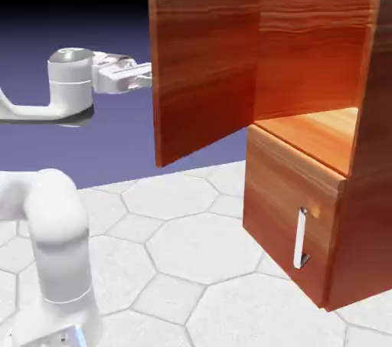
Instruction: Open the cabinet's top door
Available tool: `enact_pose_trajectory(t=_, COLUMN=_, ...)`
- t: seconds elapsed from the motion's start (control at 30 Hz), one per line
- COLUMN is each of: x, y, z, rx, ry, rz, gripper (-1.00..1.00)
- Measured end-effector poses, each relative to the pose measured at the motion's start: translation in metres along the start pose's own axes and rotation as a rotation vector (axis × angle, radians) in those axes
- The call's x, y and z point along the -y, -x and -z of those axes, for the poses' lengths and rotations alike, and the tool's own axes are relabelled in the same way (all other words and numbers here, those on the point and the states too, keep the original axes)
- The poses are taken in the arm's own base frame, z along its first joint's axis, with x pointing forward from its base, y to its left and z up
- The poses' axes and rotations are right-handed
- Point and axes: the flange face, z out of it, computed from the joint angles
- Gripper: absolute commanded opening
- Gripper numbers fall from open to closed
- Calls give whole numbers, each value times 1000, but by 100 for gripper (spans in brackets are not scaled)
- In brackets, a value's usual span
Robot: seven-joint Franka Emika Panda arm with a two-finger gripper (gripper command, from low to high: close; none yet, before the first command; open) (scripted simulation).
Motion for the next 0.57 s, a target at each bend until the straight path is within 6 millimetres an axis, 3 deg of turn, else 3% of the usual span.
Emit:
enact_pose_trajectory(t=0.27, x=27, y=27, z=67, rx=-149, ry=150, rz=0, gripper=-100)
enact_pose_trajectory(t=0.57, x=61, y=61, z=121, rx=-289, ry=290, rz=0, gripper=-100)
